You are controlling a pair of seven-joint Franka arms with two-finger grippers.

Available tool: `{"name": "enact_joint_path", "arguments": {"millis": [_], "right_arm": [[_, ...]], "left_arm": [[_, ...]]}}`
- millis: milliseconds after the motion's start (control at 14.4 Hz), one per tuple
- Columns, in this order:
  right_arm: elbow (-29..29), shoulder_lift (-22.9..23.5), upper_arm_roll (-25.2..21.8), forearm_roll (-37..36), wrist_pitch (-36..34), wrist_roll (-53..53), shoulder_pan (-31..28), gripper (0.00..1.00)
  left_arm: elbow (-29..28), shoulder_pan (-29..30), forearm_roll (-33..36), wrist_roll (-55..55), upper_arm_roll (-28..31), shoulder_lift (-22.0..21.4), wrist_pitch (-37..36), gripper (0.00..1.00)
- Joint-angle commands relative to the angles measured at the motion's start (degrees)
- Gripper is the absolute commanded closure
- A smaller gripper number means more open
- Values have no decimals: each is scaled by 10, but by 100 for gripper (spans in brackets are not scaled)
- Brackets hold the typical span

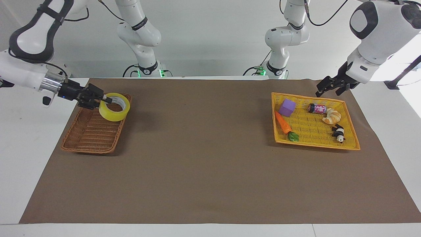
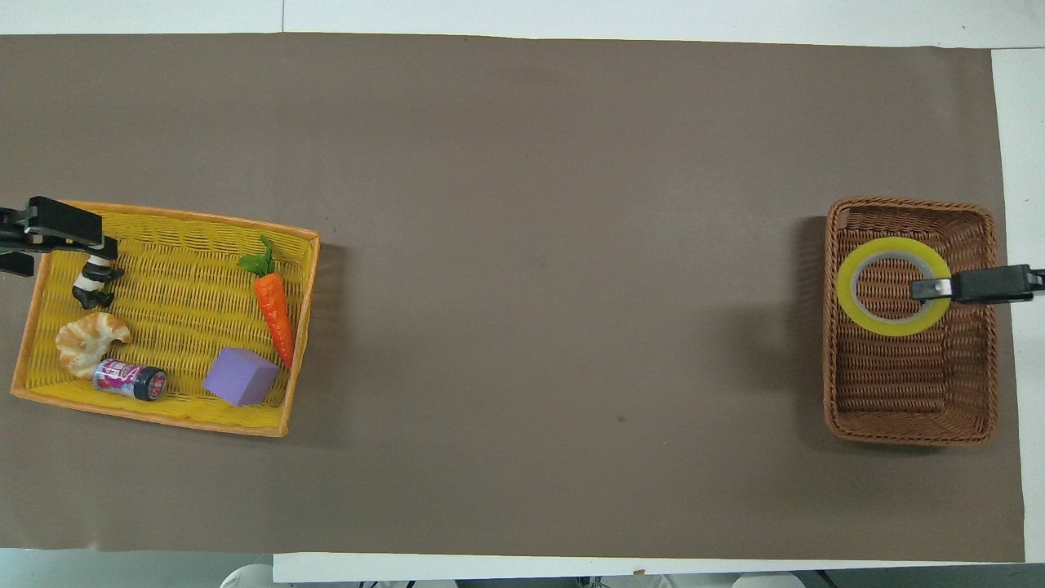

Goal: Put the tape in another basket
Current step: 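Lower the tape into the wicker basket and open the right gripper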

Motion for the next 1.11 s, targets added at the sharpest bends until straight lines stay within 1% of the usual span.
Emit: {"name": "enact_joint_path", "arguments": {"millis": [0, 69, 208, 416, 554, 693, 762, 831, 900, 970, 1039], "right_arm": [[6, 41, 10, -38, -7, -86, -38, 100], [5, 52, 10, -49, -3, -102, -46, 100], [7, 88, 11, -54, 12, -141, -60, 100], [-4, 95, 11, -77, 51, -157, -59, 100], [-8, 105, 11, -79, 66, -172, -58, 100], [-14, 104, 11, -79, 72, -172, -55, 100], [-14, 104, 11, -83, 72, -172, -53, 95], [-11, 105, 11, -96, 72, -172, -53, 78], [-10, 105, 12, -109, 74, -172, -51, 40], [-9, 105, 12, -110, 77, -173, -47, 2], [-8, 105, 12, -111, 80, -177, -45, 0]], "left_arm": [[-8, 6, 11, 8, -8, -9, -2, 0], [-8, 5, 11, 8, -8, -10, -2, 0], [-8, 3, 13, 8, -9, -9, -5, 0], [-10, 0, 13, 8, -9, -10, -7, 0], [-11, -1, 13, 9, -9, -13, -2, 0], [-11, -4, 13, 11, -9, -11, 2, 0], [-9, -5, 14, 12, -9, -8, 0, 0], [-6, -6, 14, 13, -8, -6, -1, 0], [-4, -22, 29, 14, -7, -5, -6, 0], [-2, -40, 66, 15, -8, -5, -12, 0], [-1, -47, 72, 15, -6, -5, -22, 0]]}}
